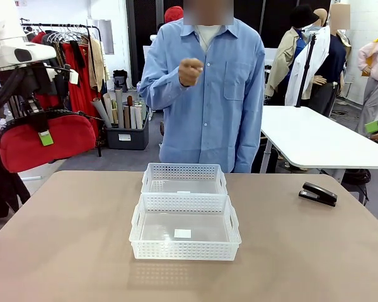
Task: Distribute items into two baskets.
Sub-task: Move the picked Pencil pouch towards the Organizing basket indicated by the person, stopping as directed.
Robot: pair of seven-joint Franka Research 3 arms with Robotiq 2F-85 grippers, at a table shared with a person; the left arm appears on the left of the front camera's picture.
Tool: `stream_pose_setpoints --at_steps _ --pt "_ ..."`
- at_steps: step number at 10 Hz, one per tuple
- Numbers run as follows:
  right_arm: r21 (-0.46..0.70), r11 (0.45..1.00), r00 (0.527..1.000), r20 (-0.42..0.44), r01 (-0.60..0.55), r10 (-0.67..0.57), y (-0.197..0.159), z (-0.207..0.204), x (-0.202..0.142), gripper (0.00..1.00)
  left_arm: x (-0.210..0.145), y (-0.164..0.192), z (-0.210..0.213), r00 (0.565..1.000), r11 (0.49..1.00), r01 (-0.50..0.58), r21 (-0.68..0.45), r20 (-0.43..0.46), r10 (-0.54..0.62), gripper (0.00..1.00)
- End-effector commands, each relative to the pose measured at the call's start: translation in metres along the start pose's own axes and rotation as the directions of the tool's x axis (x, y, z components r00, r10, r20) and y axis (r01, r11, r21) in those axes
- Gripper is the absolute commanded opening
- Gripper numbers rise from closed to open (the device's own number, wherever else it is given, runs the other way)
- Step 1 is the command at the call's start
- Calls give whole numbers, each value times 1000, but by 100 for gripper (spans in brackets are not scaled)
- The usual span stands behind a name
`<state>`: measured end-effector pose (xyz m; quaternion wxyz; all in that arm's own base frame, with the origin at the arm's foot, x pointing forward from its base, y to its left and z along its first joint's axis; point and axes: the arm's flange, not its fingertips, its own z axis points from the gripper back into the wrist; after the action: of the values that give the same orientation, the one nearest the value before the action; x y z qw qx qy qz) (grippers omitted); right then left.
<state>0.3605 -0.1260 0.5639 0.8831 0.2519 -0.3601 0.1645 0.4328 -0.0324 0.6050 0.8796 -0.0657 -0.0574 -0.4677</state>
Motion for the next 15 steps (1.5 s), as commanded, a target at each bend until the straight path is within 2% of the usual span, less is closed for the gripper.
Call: stream_pose_setpoints --at_steps 1,15 --pt "14 1000 1000 9 -3 3 1 1 1 100 -1 1 -1 1000 1000 0 14 5 0 0" --pt "14 1000 1000 9 -3 3 1 1 1 100 -1 1 -1 1000 1000 0 14 5 0 0"
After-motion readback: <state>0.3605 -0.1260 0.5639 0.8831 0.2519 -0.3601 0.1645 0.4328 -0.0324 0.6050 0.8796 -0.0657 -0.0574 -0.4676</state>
